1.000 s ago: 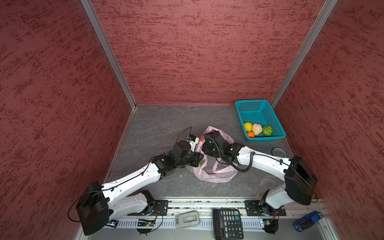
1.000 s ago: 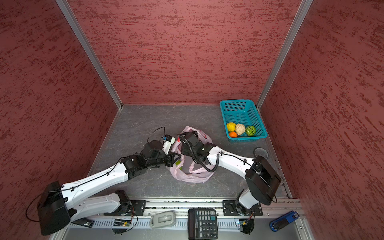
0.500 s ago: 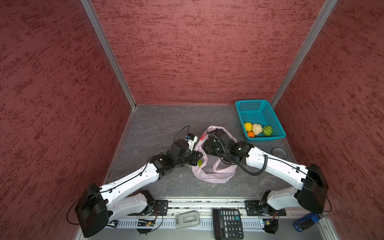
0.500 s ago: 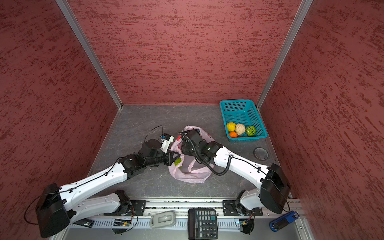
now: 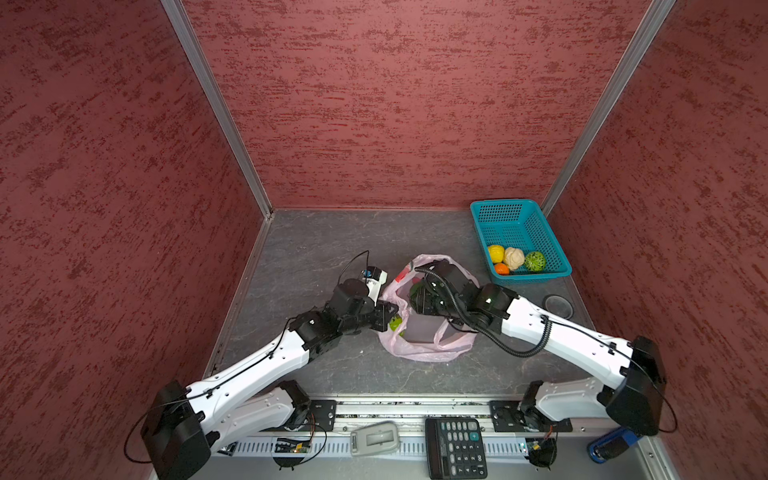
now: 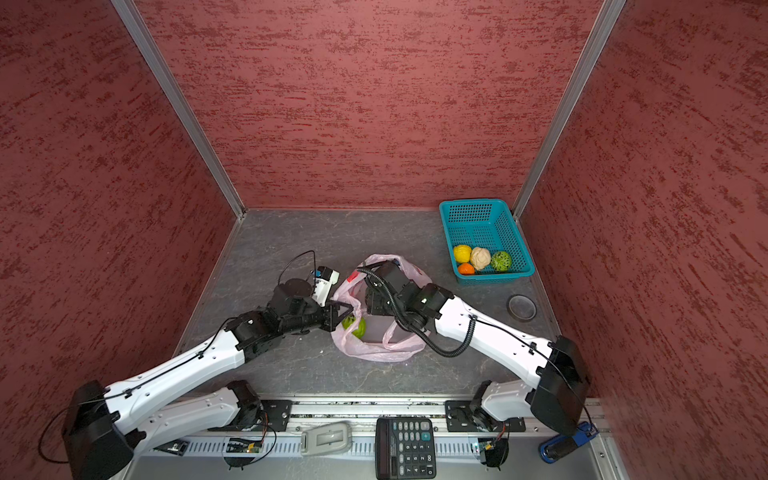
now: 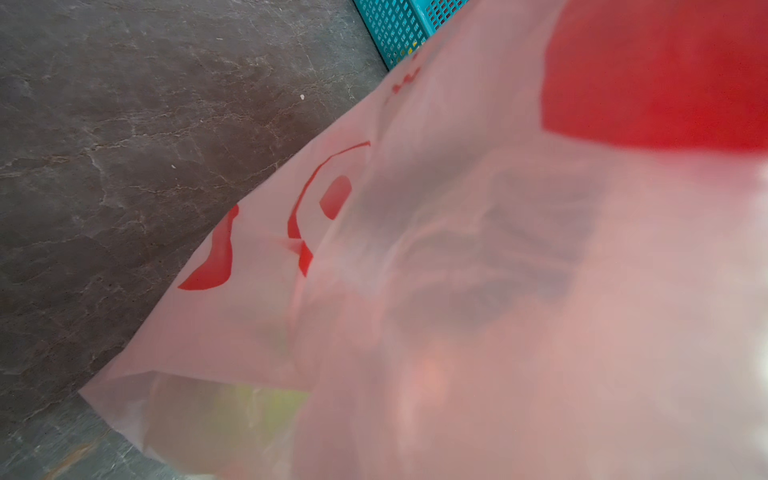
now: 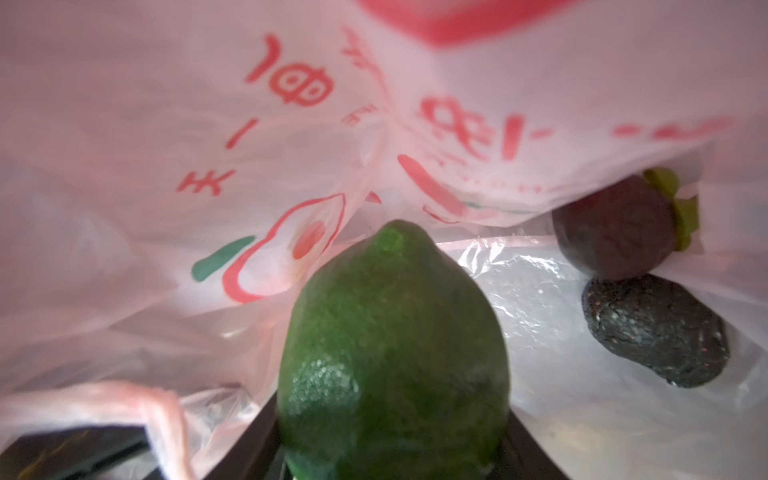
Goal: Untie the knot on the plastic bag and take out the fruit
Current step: 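Grasp the green lime with the right gripper and lift it, then carry the green lime with the right gripper to the teal basket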
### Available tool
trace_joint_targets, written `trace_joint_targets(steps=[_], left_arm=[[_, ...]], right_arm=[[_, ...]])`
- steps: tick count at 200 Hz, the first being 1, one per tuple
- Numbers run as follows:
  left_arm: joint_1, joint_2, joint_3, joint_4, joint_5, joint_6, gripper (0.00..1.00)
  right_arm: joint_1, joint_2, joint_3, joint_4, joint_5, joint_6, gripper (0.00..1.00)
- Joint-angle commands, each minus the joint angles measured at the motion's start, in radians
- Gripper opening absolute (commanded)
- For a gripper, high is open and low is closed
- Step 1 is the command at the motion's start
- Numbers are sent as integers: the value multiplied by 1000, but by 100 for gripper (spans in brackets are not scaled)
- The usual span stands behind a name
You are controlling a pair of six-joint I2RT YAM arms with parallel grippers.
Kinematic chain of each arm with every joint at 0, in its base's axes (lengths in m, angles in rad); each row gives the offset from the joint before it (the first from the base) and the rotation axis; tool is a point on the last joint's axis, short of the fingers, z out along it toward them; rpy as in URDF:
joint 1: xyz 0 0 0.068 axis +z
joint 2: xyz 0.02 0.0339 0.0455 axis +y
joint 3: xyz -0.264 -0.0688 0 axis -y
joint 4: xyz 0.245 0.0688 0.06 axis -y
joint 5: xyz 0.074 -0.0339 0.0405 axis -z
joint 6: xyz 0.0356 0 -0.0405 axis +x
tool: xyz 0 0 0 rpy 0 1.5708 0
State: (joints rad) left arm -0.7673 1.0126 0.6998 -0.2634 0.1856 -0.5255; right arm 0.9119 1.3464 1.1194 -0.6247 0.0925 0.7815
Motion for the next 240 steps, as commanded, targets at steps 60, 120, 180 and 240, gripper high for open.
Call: trace_joint_targets(steps=[60, 120, 180, 240], left_arm=[[21, 29, -5, 0, 17, 25, 0], [42, 23, -23, -10, 33, 31, 0], [40, 11, -29, -11, 32, 28, 0], [7, 0, -7, -21, 3, 22, 0]], right_arm=[[166, 56, 60, -67, -7, -192, 45], [180, -8, 64, -50, -3, -261, 46], [151, -50, 201, -52, 30, -251, 47], [-6, -113, 264, -60, 50, -253, 47]])
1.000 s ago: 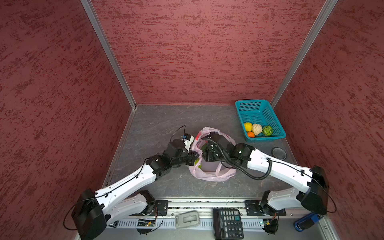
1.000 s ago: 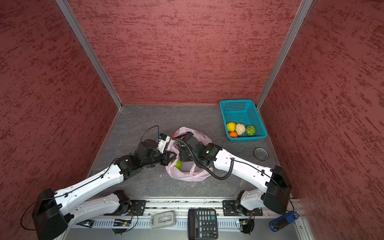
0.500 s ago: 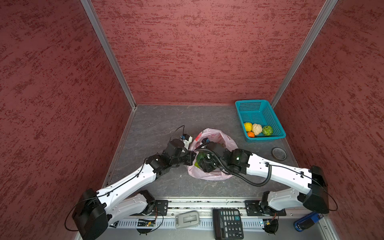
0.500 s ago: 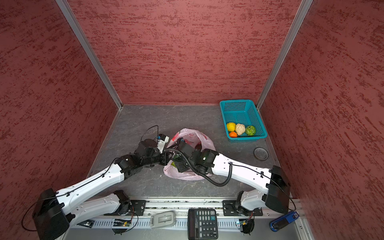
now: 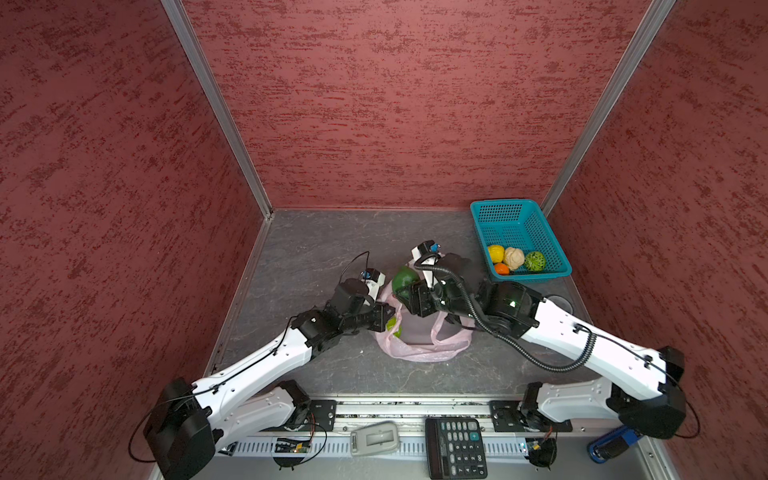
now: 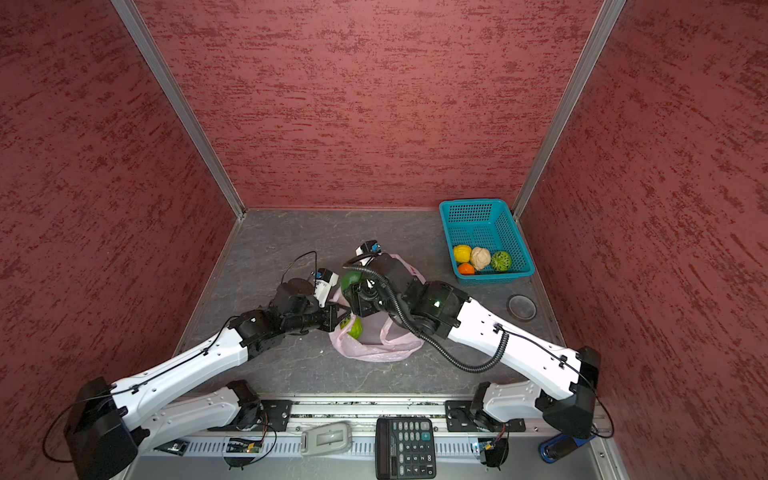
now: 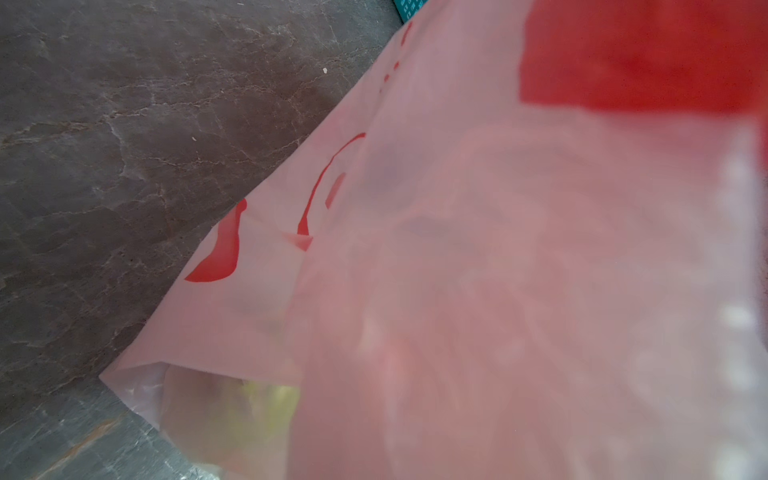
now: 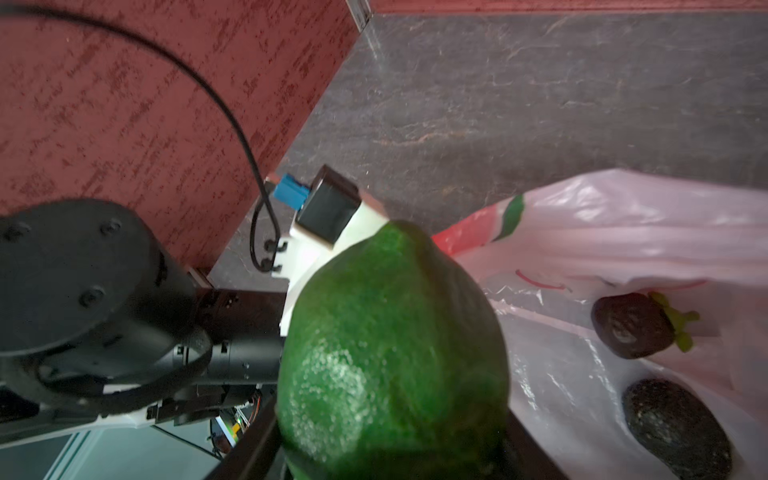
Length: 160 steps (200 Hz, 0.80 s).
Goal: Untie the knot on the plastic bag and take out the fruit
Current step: 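Carry the green lime with the right gripper to the teal basket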
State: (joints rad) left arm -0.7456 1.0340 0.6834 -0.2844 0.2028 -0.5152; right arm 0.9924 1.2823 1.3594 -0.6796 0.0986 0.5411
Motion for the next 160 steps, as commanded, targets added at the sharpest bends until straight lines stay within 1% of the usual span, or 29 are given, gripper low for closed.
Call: trace_joint_targets(steps=[1, 27, 43, 72, 88, 109, 129, 136, 140, 160], left_arm=[[-15, -22, 10, -1, -14, 12, 0], [-27, -28, 22, -9, -15, 15, 0], [-30, -27, 31, -24, -14, 25, 0], [-32, -22, 49, -49, 8, 52, 0], [-32, -14, 62, -67, 22, 67, 0], [-33, -11, 77, -88, 36, 86, 0], [-35, -10, 82, -96, 44, 95, 0], [-36, -11, 82, -98, 47, 96, 0], [-36, -10, 82, -99, 49, 98, 0], [-38, -8, 86, -99, 54, 102, 0]], right_arm=[[-91, -50, 22, -5, 43, -12, 47], [-279, -108, -21, 12, 19, -5, 47], [-395, -129, -52, 25, 31, -23, 47], [-602, -109, -108, 83, 23, -48, 47], [-714, -76, -142, 147, -8, -51, 47], [-843, 7, -170, 250, -50, -53, 47], [-930, 129, -155, 334, -77, -59, 47], [-957, 165, -139, 360, -84, -61, 46], [-969, 216, -126, 372, -87, -63, 46], [-1023, 379, -30, 404, -100, -69, 47]])
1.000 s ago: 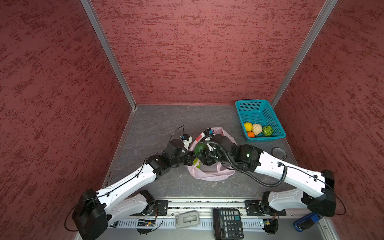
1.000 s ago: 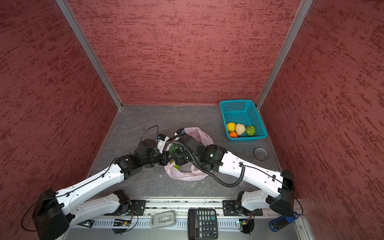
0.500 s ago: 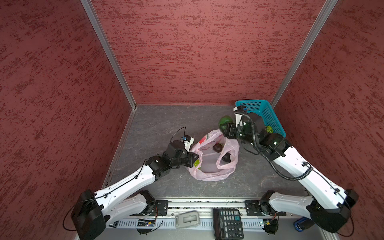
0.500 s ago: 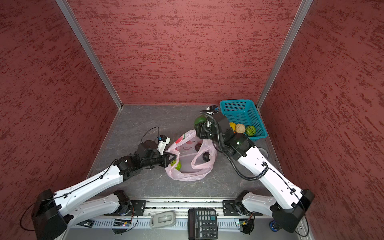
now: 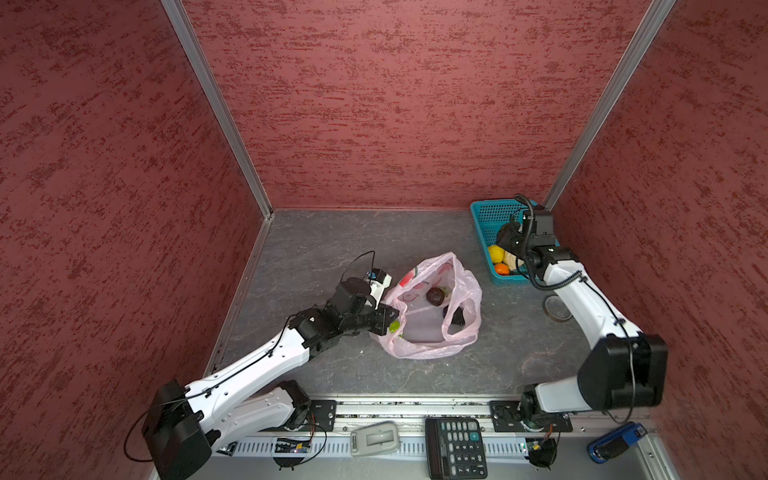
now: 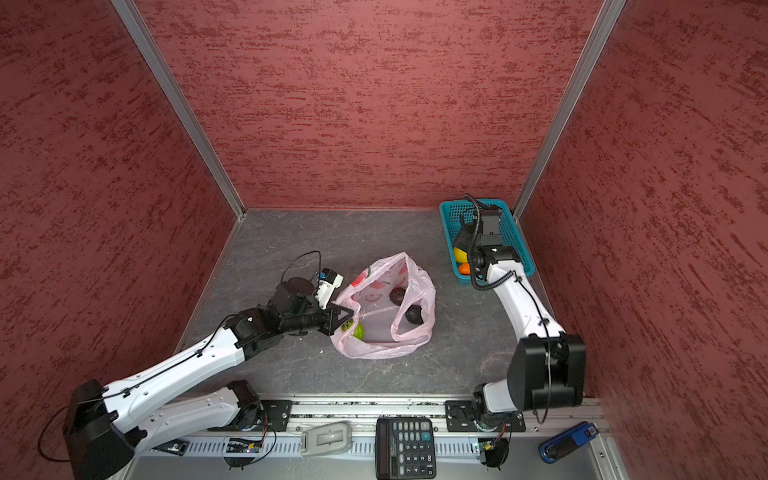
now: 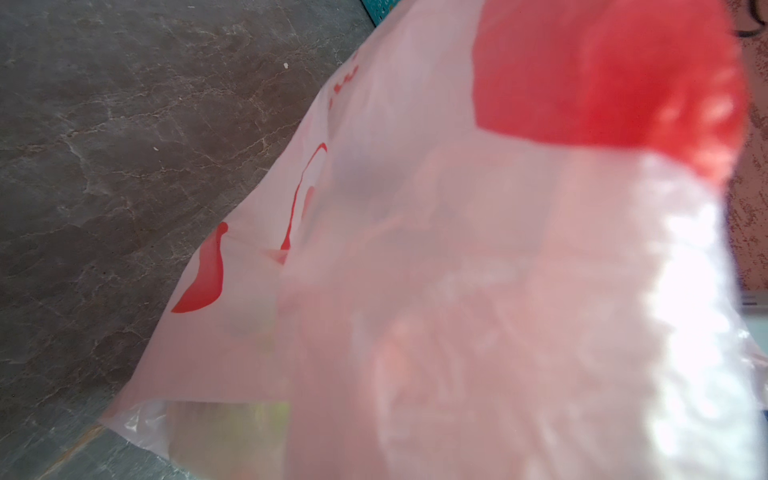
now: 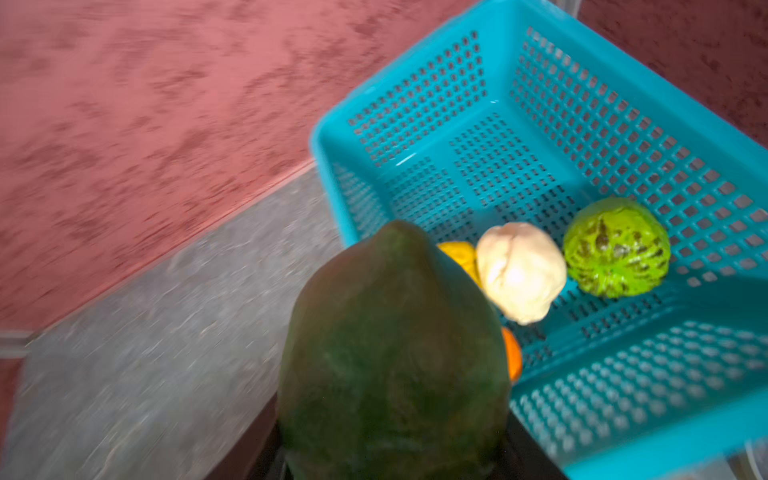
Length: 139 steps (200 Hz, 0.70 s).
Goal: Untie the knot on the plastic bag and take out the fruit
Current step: 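Carry the green lime with the right gripper to the teal basket, then lower the lime into the teal basket and open the right gripper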
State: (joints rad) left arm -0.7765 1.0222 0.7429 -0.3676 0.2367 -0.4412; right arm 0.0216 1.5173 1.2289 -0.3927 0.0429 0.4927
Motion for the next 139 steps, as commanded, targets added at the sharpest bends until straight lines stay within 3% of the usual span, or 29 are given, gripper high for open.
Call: trace_joint_targets(steps=[1, 70, 99, 139], left_arm=[[-6, 4, 27, -17, 20, 29, 0], [-15, 15, 25, 36, 4, 6, 0], [-19, 28, 30, 47, -9, 6, 0], [-18, 38, 37, 52, -3, 14, 0]], right_arm=[[-55, 152, 106, 118, -44, -22, 47], [-135, 613, 500, 1, -60, -42, 50], [-139, 687, 571, -51, -72, -54, 58], [-139, 687, 593, -85, -58, -73, 80]])
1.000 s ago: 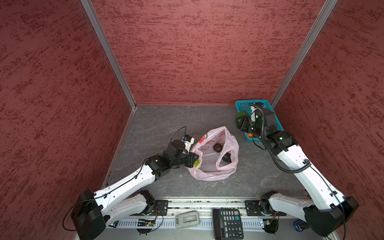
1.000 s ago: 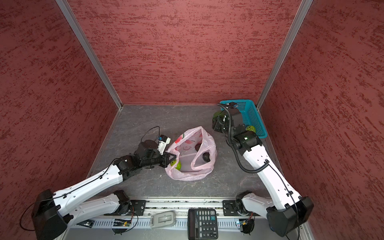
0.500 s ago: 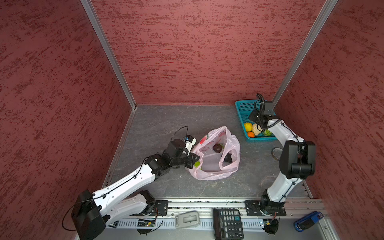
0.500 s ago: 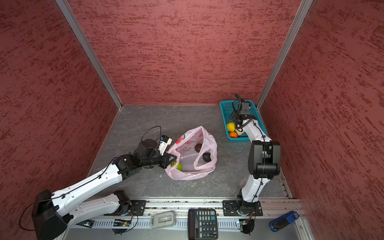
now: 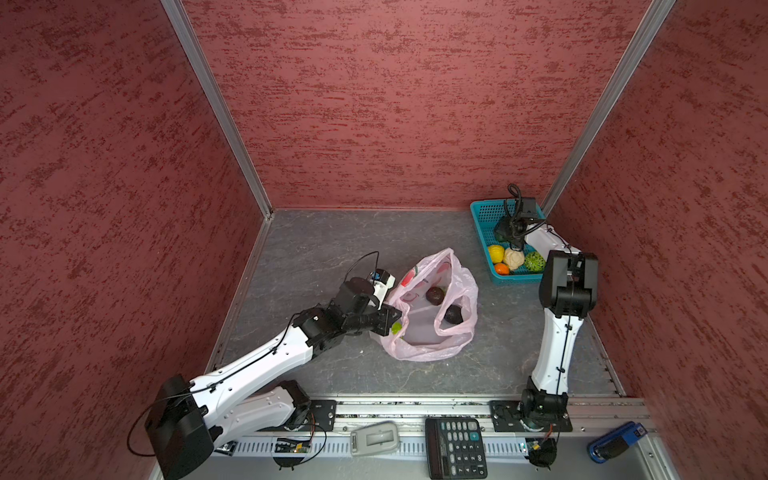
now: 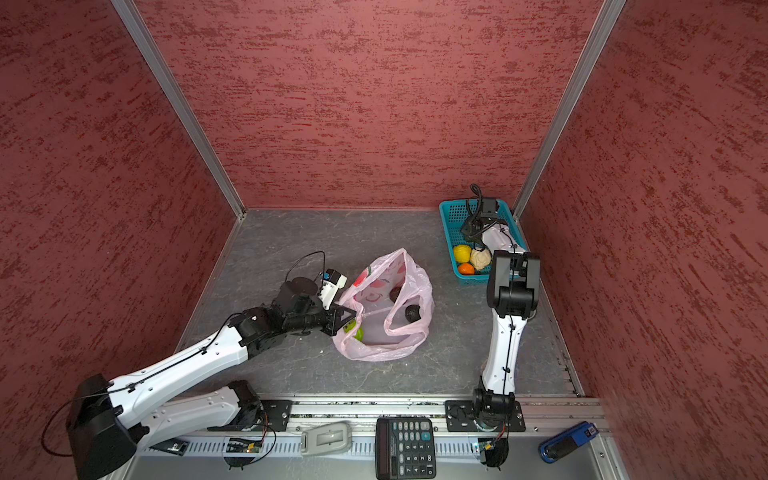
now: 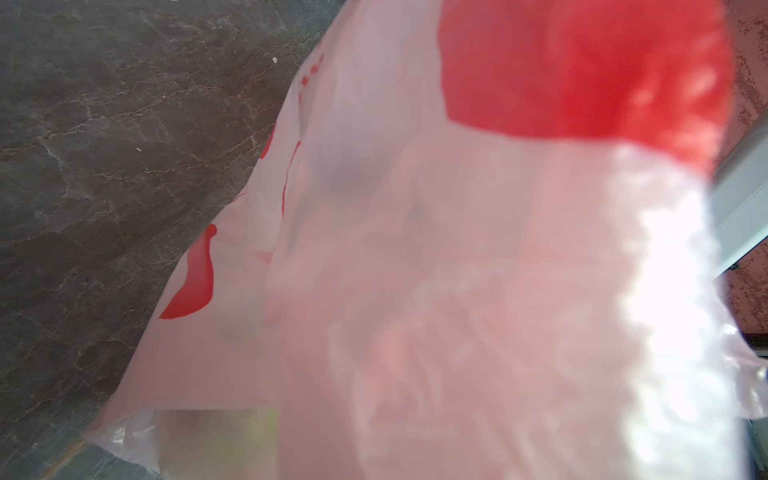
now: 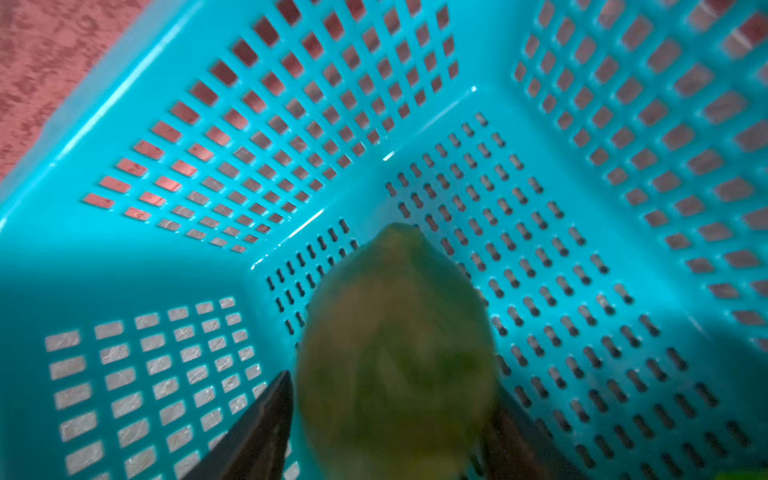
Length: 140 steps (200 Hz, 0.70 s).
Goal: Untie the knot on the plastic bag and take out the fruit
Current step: 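Lower the lime into the teal basket and open the right gripper, then move the empty right gripper back over the bag opening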
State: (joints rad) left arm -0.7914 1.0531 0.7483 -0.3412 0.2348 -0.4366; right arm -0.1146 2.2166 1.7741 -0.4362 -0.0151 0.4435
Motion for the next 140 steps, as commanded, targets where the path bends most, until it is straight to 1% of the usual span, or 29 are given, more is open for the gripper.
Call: trace_joint_targets(steps=[1, 22, 59, 109, 140], left_arm=[[-4, 8, 31, 26, 0, 10, 0], [-5, 9, 30, 28, 3, 12, 0], [-5, -9, 20, 42, -3, 12, 0], [-6, -36, 19, 69, 7, 16, 0], [-11, -22, 31, 75, 27, 20, 0]], right_arm=[[-2, -13, 48, -43, 0, -25, 80], [-3, -37, 46, -59, -6, -34, 85], [7, -161, -30, -66, -48, -38, 86], [73, -461, -244, -120, -126, -47, 86], [163, -674, -377, -196, -175, -34, 86]])
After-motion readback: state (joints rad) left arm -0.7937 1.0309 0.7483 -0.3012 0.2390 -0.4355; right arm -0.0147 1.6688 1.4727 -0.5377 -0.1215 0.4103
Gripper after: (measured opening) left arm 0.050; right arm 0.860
